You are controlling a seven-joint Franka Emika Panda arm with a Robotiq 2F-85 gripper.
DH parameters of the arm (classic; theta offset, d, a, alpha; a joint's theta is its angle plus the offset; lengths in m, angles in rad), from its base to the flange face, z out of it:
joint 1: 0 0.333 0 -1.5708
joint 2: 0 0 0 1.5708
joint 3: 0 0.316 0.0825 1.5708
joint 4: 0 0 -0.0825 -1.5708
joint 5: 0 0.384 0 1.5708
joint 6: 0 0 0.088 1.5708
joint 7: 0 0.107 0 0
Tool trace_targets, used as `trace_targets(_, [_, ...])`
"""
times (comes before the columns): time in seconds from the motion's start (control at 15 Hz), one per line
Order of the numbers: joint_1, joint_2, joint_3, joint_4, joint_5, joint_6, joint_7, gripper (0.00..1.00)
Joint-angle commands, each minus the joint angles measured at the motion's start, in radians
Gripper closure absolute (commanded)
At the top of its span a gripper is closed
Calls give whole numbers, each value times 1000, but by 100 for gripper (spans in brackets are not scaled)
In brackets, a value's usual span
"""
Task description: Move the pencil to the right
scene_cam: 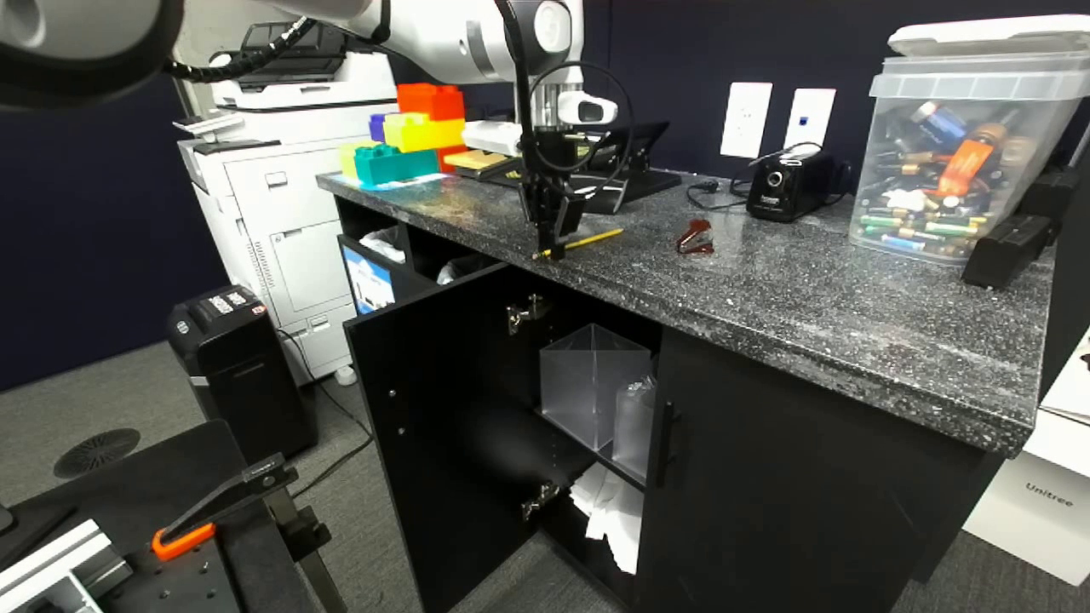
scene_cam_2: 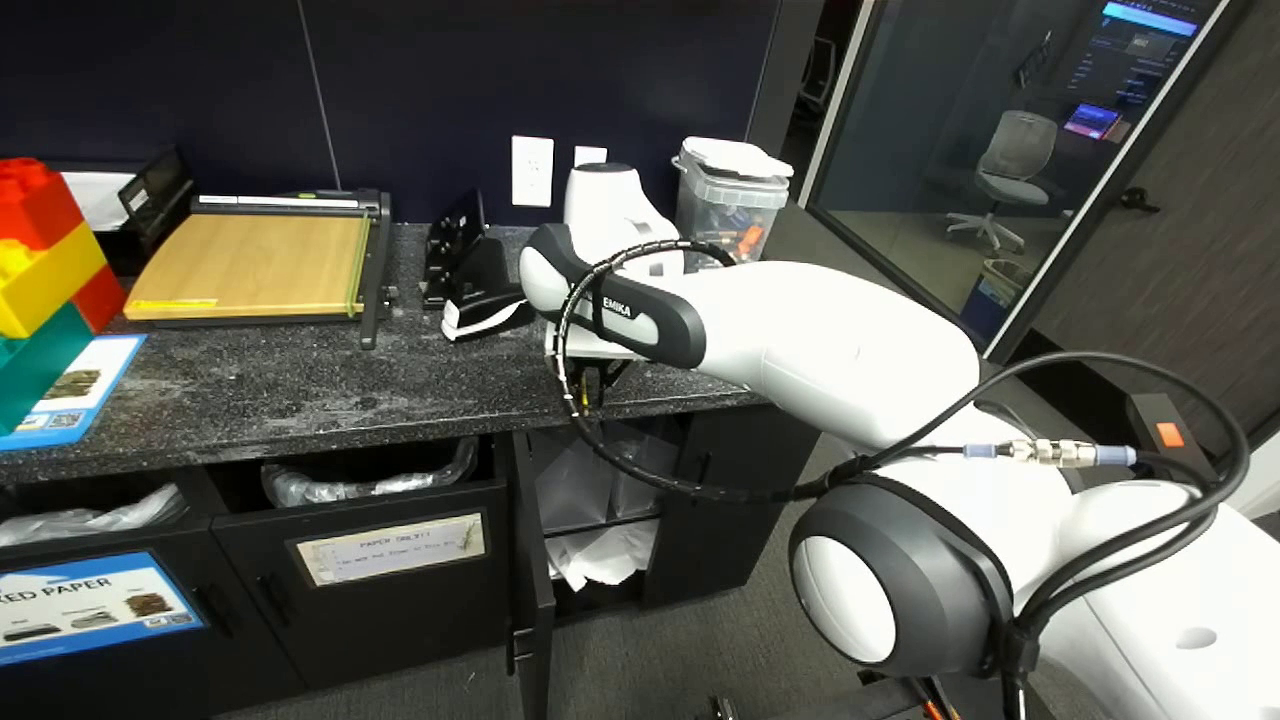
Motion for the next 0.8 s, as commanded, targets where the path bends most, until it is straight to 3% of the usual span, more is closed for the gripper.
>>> trace_targets(0.0, [13, 79, -21, 126, 3, -51, 11, 100])
trace_targets(0.13, [13, 86, -16, 151, 7, -69, -1, 100])
trace_targets(0.2, [12, 36, -18, 67, 5, -34, 0, 99])
trace_targets(0.27, [12, 26, -20, 56, 5, -29, 3, 98])
trace_targets(0.73, [-38, -82, -42, 64, -5, -103, -87, 98])
